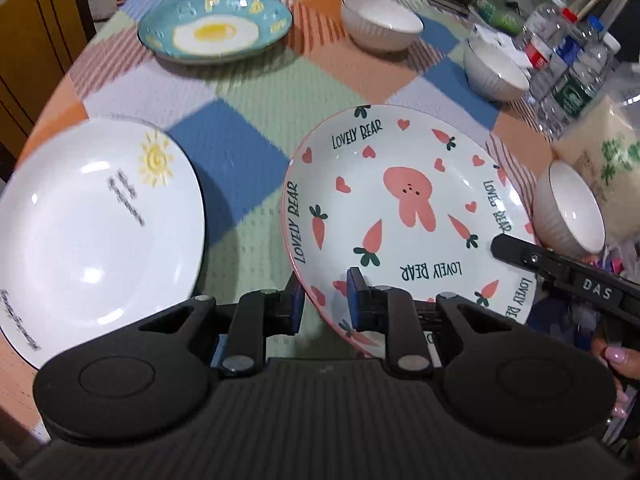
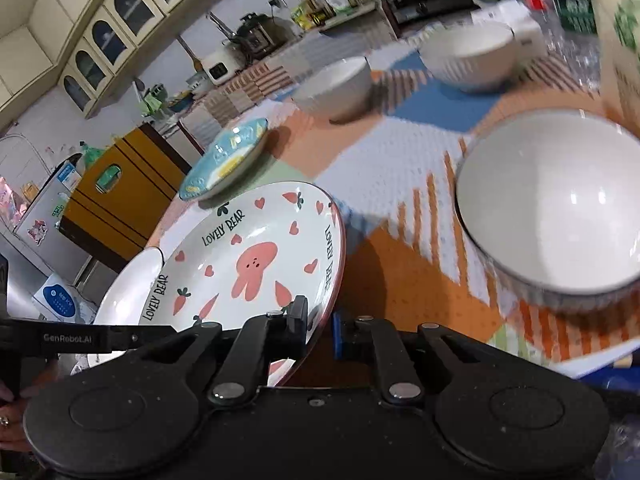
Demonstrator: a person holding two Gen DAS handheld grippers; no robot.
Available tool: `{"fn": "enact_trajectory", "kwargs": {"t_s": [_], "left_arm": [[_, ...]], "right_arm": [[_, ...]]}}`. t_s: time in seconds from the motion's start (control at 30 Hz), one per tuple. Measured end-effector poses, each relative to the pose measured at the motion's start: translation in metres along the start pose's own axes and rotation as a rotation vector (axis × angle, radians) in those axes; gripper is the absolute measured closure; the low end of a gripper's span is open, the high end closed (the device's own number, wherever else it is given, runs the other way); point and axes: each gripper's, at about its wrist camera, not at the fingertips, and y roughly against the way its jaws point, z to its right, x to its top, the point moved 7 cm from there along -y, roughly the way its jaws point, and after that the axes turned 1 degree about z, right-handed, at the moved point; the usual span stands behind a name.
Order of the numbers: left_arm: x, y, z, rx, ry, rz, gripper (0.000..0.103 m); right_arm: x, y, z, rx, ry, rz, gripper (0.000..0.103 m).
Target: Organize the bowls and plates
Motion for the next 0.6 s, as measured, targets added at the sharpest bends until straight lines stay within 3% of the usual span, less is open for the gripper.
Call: {"fn": "enact_trajectory", "kwargs": {"t_s": [0.3,0.6], "left_arm": [[0.067,-0.006,0.004,0.018,-0.068,0.028,0.082],[0.095,-0.042,-0.002,0.019,-0.069,-0.014,0.082]], "right_arm": [[0.047,-0.01,-0.011,-0.034,0.073,0.035,0.085],[0.072,-0.04,-0.004,-0.07,0.087,-0.018,0.084]]}}
